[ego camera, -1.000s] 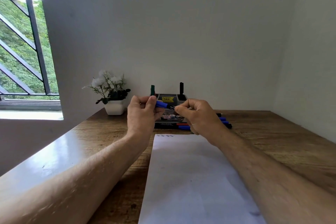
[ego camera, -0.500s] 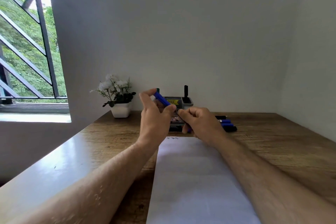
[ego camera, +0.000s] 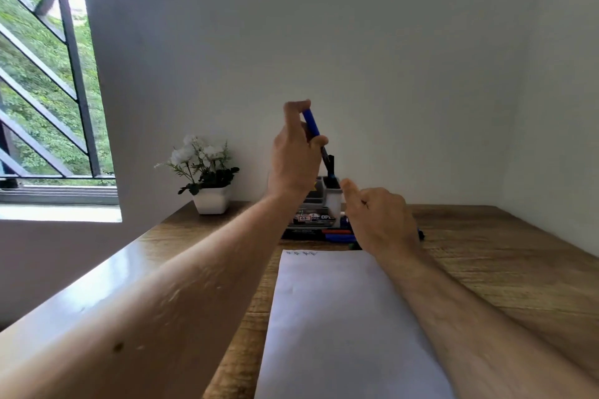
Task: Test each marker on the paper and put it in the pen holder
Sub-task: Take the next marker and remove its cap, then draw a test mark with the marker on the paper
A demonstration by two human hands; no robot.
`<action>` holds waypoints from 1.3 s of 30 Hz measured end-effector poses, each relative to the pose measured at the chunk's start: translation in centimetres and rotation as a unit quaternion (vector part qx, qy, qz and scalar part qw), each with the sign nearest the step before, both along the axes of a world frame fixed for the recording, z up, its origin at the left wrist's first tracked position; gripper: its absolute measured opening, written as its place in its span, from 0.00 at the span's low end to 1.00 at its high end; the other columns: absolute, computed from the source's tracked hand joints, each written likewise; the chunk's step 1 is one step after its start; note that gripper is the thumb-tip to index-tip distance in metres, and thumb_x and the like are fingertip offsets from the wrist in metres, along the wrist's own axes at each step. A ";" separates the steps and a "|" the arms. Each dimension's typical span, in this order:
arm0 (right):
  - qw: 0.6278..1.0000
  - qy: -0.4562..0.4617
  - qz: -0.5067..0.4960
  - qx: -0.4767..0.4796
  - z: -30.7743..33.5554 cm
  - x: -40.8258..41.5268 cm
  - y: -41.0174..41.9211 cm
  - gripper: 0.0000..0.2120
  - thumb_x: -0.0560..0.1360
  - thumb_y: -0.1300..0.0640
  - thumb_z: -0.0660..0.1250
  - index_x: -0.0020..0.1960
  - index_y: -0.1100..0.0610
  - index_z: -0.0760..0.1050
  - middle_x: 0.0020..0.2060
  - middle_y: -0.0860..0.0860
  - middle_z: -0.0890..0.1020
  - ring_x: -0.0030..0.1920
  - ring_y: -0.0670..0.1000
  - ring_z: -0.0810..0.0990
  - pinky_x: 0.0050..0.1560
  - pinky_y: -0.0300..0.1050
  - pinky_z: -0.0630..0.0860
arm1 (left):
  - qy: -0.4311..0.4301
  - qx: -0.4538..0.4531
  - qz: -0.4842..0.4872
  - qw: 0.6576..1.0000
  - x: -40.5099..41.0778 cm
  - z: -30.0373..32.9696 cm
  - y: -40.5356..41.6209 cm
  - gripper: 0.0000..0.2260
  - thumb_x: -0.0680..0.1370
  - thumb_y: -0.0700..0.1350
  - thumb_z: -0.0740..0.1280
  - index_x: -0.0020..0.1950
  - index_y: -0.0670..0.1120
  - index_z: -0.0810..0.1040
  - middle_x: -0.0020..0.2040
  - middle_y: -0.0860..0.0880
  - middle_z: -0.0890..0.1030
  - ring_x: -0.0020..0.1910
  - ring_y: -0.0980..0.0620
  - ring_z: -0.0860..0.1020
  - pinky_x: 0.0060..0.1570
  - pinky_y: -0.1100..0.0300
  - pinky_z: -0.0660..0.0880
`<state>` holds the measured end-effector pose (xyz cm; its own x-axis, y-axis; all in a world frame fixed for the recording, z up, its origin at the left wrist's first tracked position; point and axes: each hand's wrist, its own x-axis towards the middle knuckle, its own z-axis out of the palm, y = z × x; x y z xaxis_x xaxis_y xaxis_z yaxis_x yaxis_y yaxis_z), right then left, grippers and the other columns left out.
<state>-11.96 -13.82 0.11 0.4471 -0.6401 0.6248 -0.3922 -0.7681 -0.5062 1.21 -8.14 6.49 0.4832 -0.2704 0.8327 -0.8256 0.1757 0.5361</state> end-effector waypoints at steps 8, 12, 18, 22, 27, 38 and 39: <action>1.000 -0.009 -0.010 0.012 0.1 0.4 0.1 0.31 0.80 0.35 0.52 0.29 0.54 0.71 0.25 0.49 0.75 0.25 0.47 0.72 0.27 0.40 0.61 | -0.012 0.182 0.068 0.981 2.1 -1.9 -3.8 0.25 0.75 0.41 0.72 0.69 0.54 0.68 0.46 0.47 0.83 0.42 0.50 0.82 0.44 0.55 0.80; 1.000 0.005 -0.011 0.005 0.4 0.5 0.1 0.30 0.80 0.35 0.53 0.28 0.54 0.69 0.23 0.49 0.72 0.24 0.46 0.69 0.26 0.40 0.58 | -0.018 0.264 0.090 0.960 3.1 -1.9 -4.8 0.26 0.72 0.42 0.76 0.68 0.53 0.74 0.52 0.45 0.84 0.49 0.47 0.82 0.53 0.53 0.80; 0.999 0.001 -0.032 0.021 0.5 0.9 -0.4 0.28 0.81 0.38 0.54 0.34 0.55 0.77 0.28 0.50 0.78 0.29 0.48 0.75 0.27 0.41 0.63 | 0.014 0.279 0.105 0.954 3.0 -1.6 -4.9 0.32 0.73 0.43 0.76 0.74 0.51 0.70 0.61 0.45 0.82 0.53 0.48 0.81 0.55 0.55 0.78; 0.999 0.003 -0.041 0.029 0.8 0.2 -0.2 0.17 0.81 0.49 0.60 0.40 0.56 0.79 0.31 0.48 0.77 0.30 0.44 0.73 0.28 0.38 0.63 | 0.080 0.202 0.094 0.971 1.4 -1.7 -2.8 0.25 0.76 0.41 0.73 0.70 0.50 0.70 0.42 0.48 0.83 0.37 0.55 0.80 0.33 0.64 0.72; 0.997 0.018 -0.057 0.039 1.6 -0.8 0.2 0.12 0.78 0.54 0.62 0.45 0.56 0.83 0.37 0.52 0.82 0.35 0.50 0.77 0.36 0.43 0.75 | 0.104 0.182 0.046 0.977 -1.1 -3.3 1.0 0.17 0.77 0.41 0.72 0.63 0.50 0.74 0.40 0.51 0.83 0.37 0.58 0.81 0.29 0.69 0.70; 0.947 0.304 -0.094 -0.043 1.2 -1.8 -0.2 0.13 0.76 0.58 0.67 0.60 0.58 0.78 0.57 0.57 0.80 0.55 0.59 0.80 0.49 0.46 0.74 | 0.163 0.250 0.008 0.954 -1.7 -7.8 4.6 0.20 0.70 0.43 0.78 0.58 0.52 0.76 0.49 0.49 0.84 0.49 0.52 0.83 0.54 0.51 0.81; 0.942 0.316 -0.096 -0.055 1.0 -1.8 -0.2 0.14 0.76 0.58 0.67 0.61 0.57 0.78 0.57 0.57 0.80 0.56 0.59 0.80 0.50 0.47 0.75 | 0.168 0.239 0.002 0.956 -1.6 -7.6 4.7 0.19 0.71 0.43 0.78 0.58 0.51 0.76 0.49 0.48 0.84 0.49 0.52 0.83 0.53 0.51 0.82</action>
<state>-13.77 -14.05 1.12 0.6342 -0.6943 0.3402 -0.7261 -0.6860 -0.0465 -0.36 -3.40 -1.16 0.7032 -0.5800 0.4113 -0.5926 -0.1585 0.7897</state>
